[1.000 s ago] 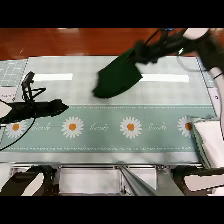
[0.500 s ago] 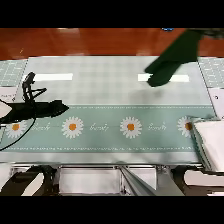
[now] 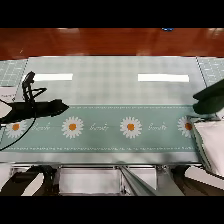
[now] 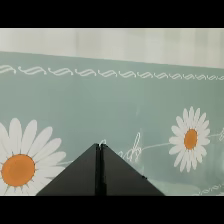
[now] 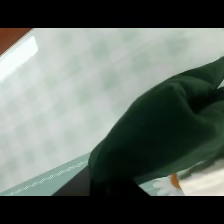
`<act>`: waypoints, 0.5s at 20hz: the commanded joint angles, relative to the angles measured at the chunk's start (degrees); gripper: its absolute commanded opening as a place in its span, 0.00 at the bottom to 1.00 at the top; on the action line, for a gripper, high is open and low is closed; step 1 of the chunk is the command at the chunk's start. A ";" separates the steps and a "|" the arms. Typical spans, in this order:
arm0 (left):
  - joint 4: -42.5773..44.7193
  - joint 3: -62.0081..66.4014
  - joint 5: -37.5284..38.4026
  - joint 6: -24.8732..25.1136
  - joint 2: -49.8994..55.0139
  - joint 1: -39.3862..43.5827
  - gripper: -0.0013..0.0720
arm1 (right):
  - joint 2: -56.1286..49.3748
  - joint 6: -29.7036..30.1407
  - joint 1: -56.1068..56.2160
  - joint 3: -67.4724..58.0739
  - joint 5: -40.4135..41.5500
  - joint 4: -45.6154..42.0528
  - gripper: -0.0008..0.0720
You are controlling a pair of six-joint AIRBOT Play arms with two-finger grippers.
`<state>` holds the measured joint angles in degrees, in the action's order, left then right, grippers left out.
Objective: Fold the shirts.
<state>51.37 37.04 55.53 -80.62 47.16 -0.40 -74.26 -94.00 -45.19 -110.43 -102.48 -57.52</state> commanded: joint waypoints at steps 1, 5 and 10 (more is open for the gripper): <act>0.00 -0.02 -2.38 0.02 0.00 0.09 0.05 | 7.02 -1.68 -6.99 8.37 -4.09 -6.19 0.05; 0.02 -0.02 -4.31 0.04 0.02 0.09 0.05 | 17.29 -0.72 -15.32 23.71 -4.07 -20.65 0.05; 0.00 -0.02 -9.53 0.00 0.02 0.09 0.05 | 25.53 -0.20 -24.37 35.12 -4.02 -35.08 0.11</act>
<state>51.35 37.04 49.36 -80.62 47.18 -0.36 -53.28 -93.93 -64.62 -81.82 -104.44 -84.23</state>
